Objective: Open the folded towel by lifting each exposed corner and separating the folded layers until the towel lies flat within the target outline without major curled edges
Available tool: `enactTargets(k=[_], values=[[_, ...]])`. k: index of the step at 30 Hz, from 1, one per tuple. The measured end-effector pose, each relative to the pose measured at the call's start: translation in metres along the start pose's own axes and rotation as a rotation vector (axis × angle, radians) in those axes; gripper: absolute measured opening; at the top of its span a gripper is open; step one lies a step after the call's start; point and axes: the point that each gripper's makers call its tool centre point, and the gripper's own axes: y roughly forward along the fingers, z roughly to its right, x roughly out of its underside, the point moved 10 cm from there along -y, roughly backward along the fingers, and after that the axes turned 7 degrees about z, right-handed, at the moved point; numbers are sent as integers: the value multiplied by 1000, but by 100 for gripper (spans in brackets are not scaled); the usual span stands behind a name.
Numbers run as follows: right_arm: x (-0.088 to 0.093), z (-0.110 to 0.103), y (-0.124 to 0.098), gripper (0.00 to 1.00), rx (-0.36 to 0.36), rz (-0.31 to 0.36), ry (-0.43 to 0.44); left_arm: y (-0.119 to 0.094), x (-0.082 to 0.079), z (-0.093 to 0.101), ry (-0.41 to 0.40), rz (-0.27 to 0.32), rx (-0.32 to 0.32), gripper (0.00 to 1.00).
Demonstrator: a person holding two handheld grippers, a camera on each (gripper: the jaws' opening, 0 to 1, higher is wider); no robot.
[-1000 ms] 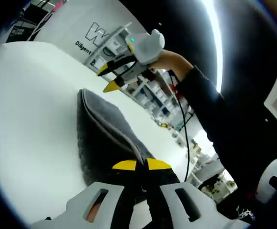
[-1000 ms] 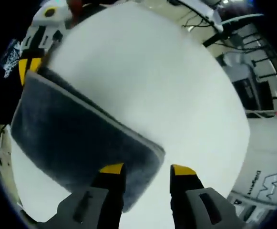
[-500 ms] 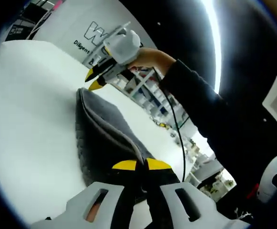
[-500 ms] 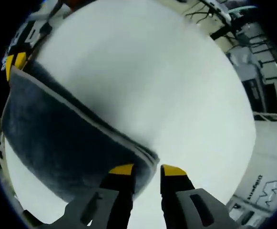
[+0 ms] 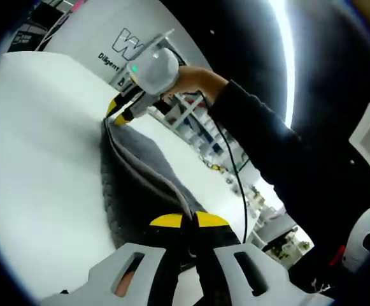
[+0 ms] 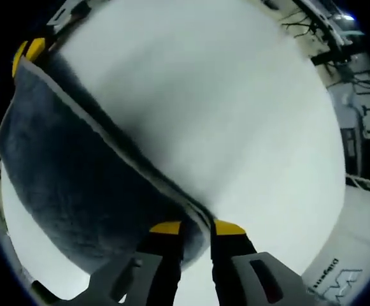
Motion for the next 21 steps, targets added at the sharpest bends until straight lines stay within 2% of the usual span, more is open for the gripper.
enactTargets(k=[5,9,16,21], values=[[1,0,2,5,3,5,-49,1,0,1,-1,3,2,4],[2,4,4,1,34,4,-85,1,0,-1,-1,7,-3,4],[1,6,4,4,37,-2,-69,1,-2,-4,-2,7,-4,4],[-2,7,8,3,19,-32,-94,2,-2,-4,-4,9,-4,4]])
